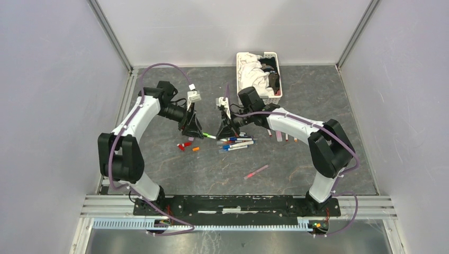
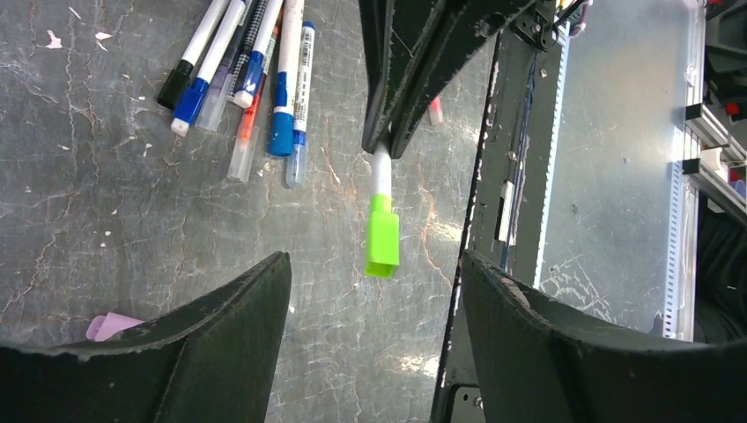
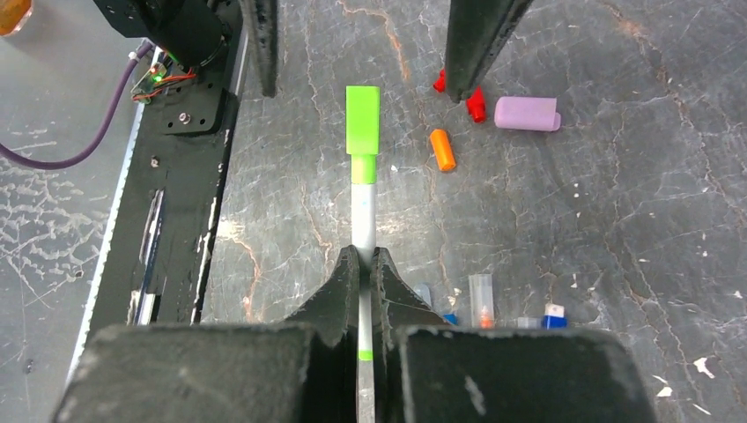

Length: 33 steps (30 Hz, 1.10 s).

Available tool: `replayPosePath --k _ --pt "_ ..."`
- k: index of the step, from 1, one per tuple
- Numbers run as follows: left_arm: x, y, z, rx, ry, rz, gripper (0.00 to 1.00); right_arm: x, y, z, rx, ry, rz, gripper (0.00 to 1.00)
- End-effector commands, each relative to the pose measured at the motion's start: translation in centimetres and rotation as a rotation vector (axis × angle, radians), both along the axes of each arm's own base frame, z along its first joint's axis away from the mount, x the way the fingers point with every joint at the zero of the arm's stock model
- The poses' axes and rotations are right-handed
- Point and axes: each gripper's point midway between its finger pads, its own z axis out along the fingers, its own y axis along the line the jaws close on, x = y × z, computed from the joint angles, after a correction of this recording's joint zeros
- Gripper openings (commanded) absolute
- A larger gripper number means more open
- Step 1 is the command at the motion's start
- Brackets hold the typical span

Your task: Open the pen caps

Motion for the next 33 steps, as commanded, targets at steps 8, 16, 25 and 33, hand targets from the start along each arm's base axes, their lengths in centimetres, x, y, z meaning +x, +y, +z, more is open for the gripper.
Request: replayPosePath --k 8,16,25,33 --pt "-0.2 -1.7 0.1 -0.048 -0.008 -0.075 0.63 -0.3 0.5 3.3 0.078 -0.051 0.02 0.0" --pt "-0.9 -1.7 0.0 -0.056 0.019 -0.119 0.23 -0.2 0.9 3.8 0.096 -0.026 0.014 0.0" --pt "-2.7 -1.6 0.7 -0.105 0.024 -0.196 0.02 -1.0 2.3 3.4 0.147 0.099 0.044 0.31" --pt "-2.9 -1.4 1.5 -0.097 -0.021 -0.205 0.02 -2.1 3.3 3.6 0.182 0.194 0.104 0.39"
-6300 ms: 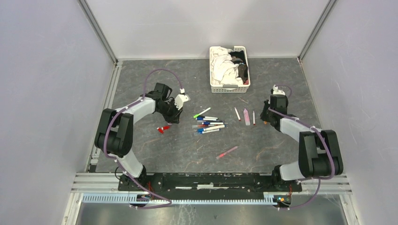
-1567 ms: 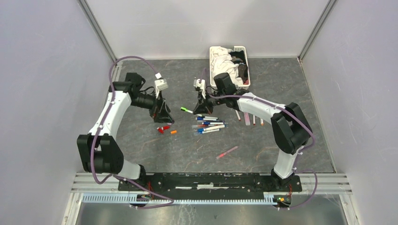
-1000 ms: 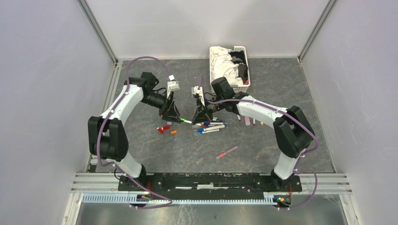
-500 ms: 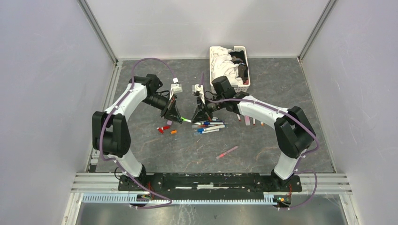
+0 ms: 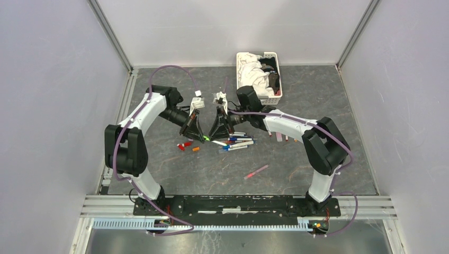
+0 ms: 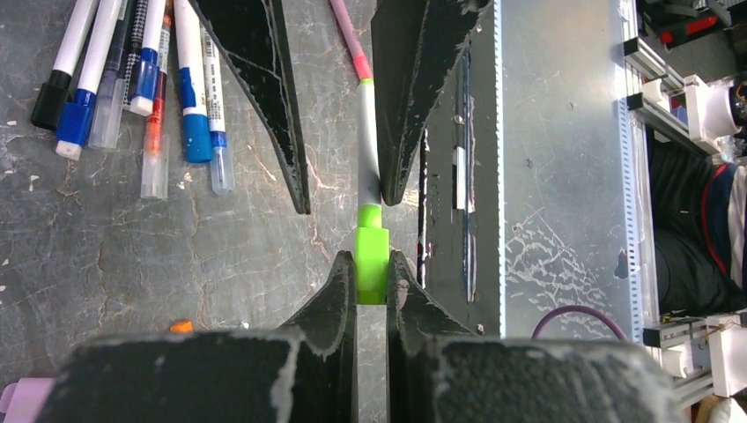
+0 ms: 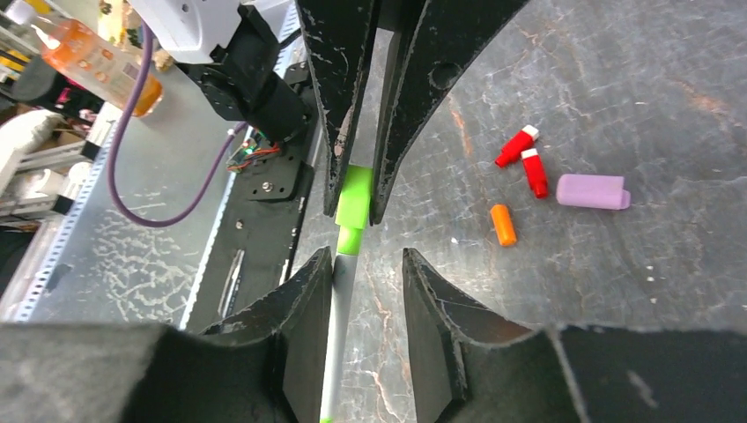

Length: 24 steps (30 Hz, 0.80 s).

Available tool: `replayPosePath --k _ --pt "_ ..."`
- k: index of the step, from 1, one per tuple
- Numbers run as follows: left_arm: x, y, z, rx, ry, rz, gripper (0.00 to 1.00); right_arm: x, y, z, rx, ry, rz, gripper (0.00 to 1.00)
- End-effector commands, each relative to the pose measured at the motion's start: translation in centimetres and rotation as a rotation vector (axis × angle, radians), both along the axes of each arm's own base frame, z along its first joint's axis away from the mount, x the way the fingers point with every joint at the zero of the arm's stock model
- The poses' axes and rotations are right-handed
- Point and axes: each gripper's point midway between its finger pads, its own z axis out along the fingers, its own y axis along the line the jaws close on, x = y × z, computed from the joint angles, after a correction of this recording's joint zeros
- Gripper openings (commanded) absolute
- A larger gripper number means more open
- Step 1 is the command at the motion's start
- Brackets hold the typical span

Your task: Open the pen caps

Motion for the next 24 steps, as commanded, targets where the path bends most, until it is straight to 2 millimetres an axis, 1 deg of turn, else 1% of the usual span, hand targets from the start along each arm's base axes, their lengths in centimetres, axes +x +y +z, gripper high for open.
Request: replayPosePath --k 1,4,6,9,10,11,12,16,17,18,20,24 --pt "0.2 -0.4 1.9 -0.052 -0.084 -0.022 0.02 -0.7 0.8 0.7 0.042 0.038 0.064 0.37" --pt "0.5 -0.3 2.0 -0.036 -0.111 -0.011 0.02 -1.0 0.7 -0.2 0.01 0.06 0.077 0.31" --pt "0.7 -0.2 2.1 -0.025 -0.134 0.001 0.02 -1.0 0.5 -0.9 -0.024 0.077 0.078 0.24" --pt "1.2 -0.1 2.0 -0.01 -0.17 0.022 0.02 -0.9 0.5 -1.0 -0.025 0.067 0.076 0.04" --pt "1.3 -0.1 2.1 -0.007 -0.176 0.029 0.02 -1.0 0.5 -1.0 -0.031 0.086 0.07 0.0" --pt "1.5 -0.1 2.1 -0.006 -0.185 0.035 0.03 -0.9 0.6 -0.9 -0.034 0.099 0.064 0.0" --pt "1.6 -0.1 2.2 -0.003 -0.19 0.044 0.08 -0.9 0.7 -0.7 -0.033 0.102 0.062 0.0" --pt "1.7 -0.3 2.5 -0.011 -0.222 0.058 0.42 -0.9 0.9 0.6 -0.009 0.084 0.051 0.0" --pt "1.7 -0.4 2.6 -0.011 -0.227 0.064 0.47 -0.9 0.9 0.9 -0.004 0.076 0.049 0.0" --pt "1.7 -0.5 2.6 -0.014 -0.233 0.069 0.51 -1.0 1.0 1.2 -0.001 0.067 0.048 0.0" --pt "1.7 -0.7 2.6 -0.02 -0.23 0.074 0.54 -1.0 1.0 1.6 0.003 0.053 0.043 0.0" --pt "1.8 -0.9 2.4 -0.021 -0.215 0.074 0.54 -1.0 0.9 2.3 0.008 0.037 0.031 0.0"
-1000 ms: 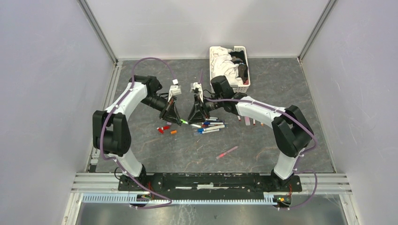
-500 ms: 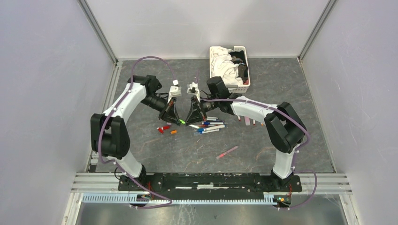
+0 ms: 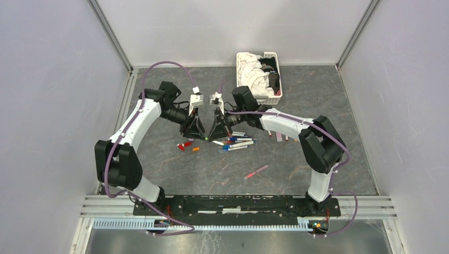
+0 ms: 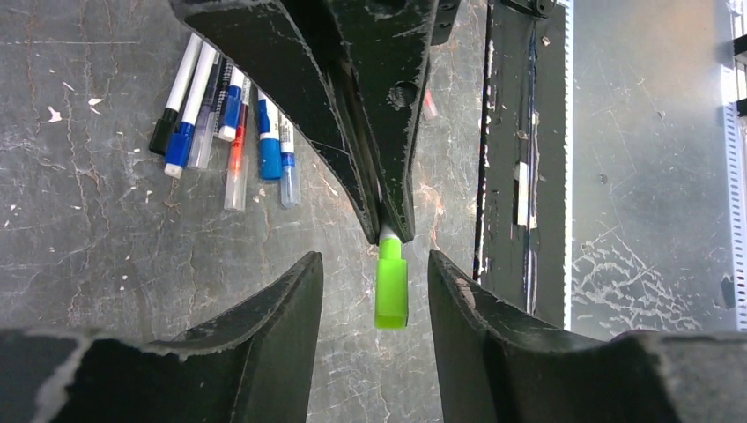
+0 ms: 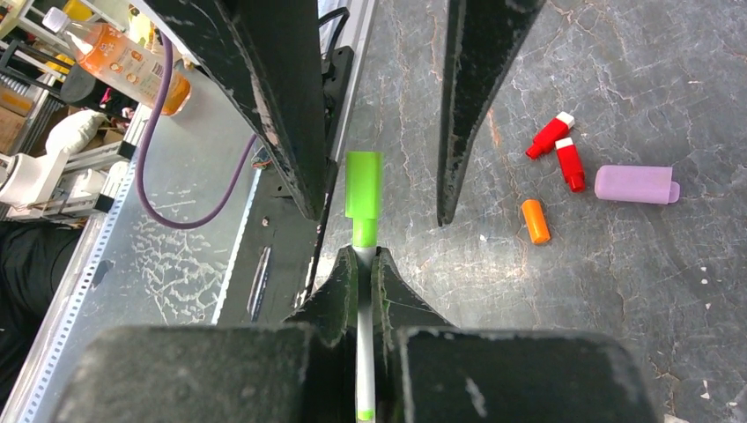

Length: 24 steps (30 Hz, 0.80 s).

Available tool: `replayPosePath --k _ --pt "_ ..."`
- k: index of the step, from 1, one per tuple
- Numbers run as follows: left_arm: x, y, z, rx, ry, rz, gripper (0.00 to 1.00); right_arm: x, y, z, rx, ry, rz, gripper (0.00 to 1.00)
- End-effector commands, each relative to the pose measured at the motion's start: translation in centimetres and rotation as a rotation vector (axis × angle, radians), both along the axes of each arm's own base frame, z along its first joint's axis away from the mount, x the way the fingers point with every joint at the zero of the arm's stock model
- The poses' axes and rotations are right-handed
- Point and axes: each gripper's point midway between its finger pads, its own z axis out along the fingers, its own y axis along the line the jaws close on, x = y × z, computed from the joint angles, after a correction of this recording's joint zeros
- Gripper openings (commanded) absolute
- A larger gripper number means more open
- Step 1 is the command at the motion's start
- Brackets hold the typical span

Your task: Open the pen caps

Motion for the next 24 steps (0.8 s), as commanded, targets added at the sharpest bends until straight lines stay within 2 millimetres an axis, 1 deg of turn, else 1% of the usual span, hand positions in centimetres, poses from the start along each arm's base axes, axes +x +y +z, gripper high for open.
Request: replayPosePath --k 1,7,9,13,14,15,18,21,23,24 --pt "0.2 -0.8 0.6 -0.036 0.001 0.011 0.53 0.1 0.1 2.9 0.044 -0.059 -0.014 0.0" --pt "-0.5 -0.9 -0.2 -0.019 0.03 -0.012 0.43 0.1 0.2 3.3 0.043 -0.06 -0.017 0.0" --pt "-0.6 -0.8 -0.3 -0.015 0.034 -0.015 0.37 0.1 0.2 3.2 0.041 -0.057 -0.015 0.0" --pt "-0.6 -0.8 -0.2 -0.009 0.034 -0.025 0.09 0.0 0.2 3.1 0.036 -0.058 -0.013 0.0" --pt "-0.6 -0.8 -0.1 -0.008 0.034 -0.028 0.04 0.1 0.2 3.0 0.033 -0.056 -0.015 0.0" --pt "-0.6 -0.8 0.1 -0.012 0.036 -0.033 0.02 0.0 0.1 3.0 0.033 -0.051 -0.01 0.01" --pt "-0.9 -0.8 0.5 -0.02 0.032 -0.052 0.02 -0.7 -0.1 2.6 0.033 -0.024 0.022 0.16" --pt "-0.9 -0.8 0.8 -0.023 0.024 -0.06 0.02 -1.2 -0.3 2.3 0.043 -0.007 0.033 0.28" --pt "-0.9 -0.8 0.8 -0.024 0.019 -0.061 0.02 -1.3 -0.3 2.1 0.045 0.005 0.027 0.44" --pt "-0.8 -0.9 0.8 -0.024 0.018 -0.061 0.02 -1.4 -0.2 2.0 0.043 0.01 0.03 0.48"
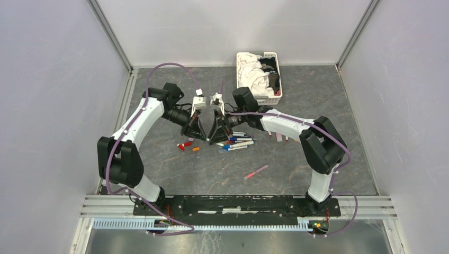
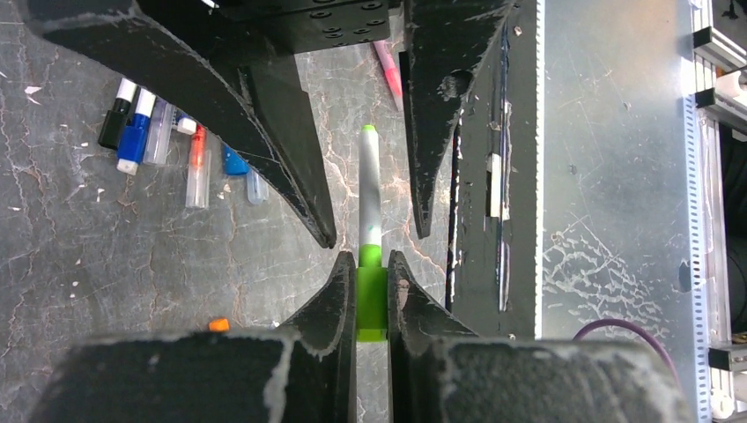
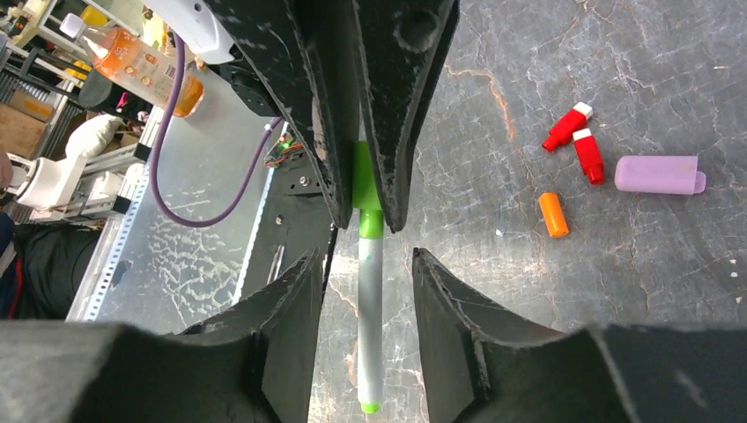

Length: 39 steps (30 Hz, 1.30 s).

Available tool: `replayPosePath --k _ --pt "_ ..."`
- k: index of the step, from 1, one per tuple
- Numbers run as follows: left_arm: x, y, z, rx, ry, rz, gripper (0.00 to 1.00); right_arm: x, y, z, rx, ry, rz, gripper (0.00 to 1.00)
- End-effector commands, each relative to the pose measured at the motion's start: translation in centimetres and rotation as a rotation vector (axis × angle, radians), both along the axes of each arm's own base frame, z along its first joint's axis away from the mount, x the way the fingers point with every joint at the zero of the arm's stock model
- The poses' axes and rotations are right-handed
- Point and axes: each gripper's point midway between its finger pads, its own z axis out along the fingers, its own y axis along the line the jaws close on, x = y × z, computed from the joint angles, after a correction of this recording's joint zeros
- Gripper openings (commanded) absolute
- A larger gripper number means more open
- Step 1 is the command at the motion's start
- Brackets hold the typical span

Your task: Open the pen caps

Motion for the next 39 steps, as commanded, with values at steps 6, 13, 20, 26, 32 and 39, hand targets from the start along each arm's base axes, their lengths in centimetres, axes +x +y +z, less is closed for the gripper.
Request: replayPosePath --k 6,13,20,26,32,39 --pt "0.2 -0.4 1.5 -0.049 -0.058 -0.034 0.02 -1.2 0.6 1.6 0.061 -0.002 0.047 0.34" --pt "0.3 -0.5 1.7 -0.058 -0.062 -0.035 0.02 -1.1 1.4 1.4 0.053 0.03 0.057 0.0" --pt "0.5 0.5 2.5 -0.001 -0.094 -0.067 0.02 -1.1 -1.8 -3.1 -0.109 -0.021 -0.003 0.0" --pt "2.5 4.5 2.2 0.106 -0.145 0.007 0.02 -1.6 -4.7 -4.9 -0.145 -0.057 -0.062 0.0" --pt "2.1 4.9 2.8 0.074 -0.172 0.027 0.02 -0.1 -5.9 -4.9 -0.163 -0.087 -0.131 0.0" --pt "6.4 2.9 -2.2 0.097 -0.182 0.234 0.02 10.7 -12.6 -4.6 -0.327 -0.192 -0.728 0.0"
